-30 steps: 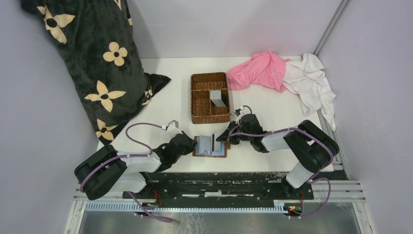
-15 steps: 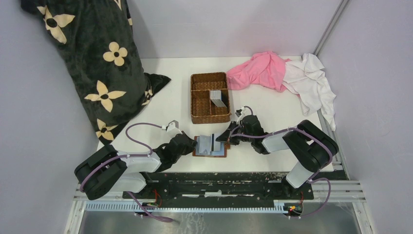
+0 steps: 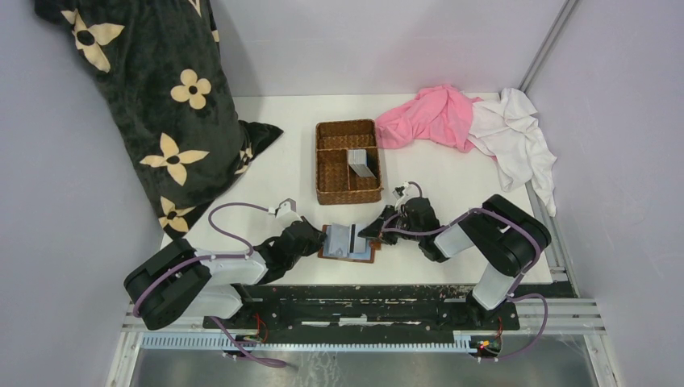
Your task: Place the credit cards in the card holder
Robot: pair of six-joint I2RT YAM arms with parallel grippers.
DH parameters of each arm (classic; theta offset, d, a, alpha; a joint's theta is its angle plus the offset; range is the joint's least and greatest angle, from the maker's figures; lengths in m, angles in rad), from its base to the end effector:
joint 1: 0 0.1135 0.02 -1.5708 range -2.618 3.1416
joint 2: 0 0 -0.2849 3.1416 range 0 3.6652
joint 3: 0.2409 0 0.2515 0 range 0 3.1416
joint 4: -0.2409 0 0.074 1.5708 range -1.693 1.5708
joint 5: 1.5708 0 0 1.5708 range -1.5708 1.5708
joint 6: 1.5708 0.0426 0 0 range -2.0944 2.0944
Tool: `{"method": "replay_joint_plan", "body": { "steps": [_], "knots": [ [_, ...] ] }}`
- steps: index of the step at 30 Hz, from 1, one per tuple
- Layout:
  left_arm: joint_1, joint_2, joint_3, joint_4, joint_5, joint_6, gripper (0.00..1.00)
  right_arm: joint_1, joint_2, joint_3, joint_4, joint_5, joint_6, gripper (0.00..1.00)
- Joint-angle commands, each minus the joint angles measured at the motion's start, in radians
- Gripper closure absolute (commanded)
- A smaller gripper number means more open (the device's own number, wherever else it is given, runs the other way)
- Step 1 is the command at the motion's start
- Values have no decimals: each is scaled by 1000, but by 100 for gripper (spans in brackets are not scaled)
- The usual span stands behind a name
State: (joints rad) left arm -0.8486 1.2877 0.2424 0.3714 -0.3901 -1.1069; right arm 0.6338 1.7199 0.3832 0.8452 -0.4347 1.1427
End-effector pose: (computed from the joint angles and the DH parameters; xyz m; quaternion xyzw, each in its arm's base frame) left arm 0.1466 -0.1420 0.1351 -0.1972 0.8658 -0.2551 0.3825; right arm 0.2123 0.1783 0.1184 0.1036 0.8386 0.5060 0.1729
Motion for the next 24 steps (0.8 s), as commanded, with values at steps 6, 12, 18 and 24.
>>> {"method": "replay_joint_plan", "body": {
  "steps": [6,12,18,24],
  "knots": [
    [-3,57,-29,-193,-9,-1,87,5,-33,-27,121,-22,42,99],
    [-3,65,-28,-193,-6,-5,88,18,-34,-36,117,-5,43,99],
    [-3,67,-33,-196,-7,-10,88,40,-56,-38,96,22,47,99],
    [-6,68,-35,-194,-6,-19,89,65,-89,-29,35,58,37,99]
  ]
}}
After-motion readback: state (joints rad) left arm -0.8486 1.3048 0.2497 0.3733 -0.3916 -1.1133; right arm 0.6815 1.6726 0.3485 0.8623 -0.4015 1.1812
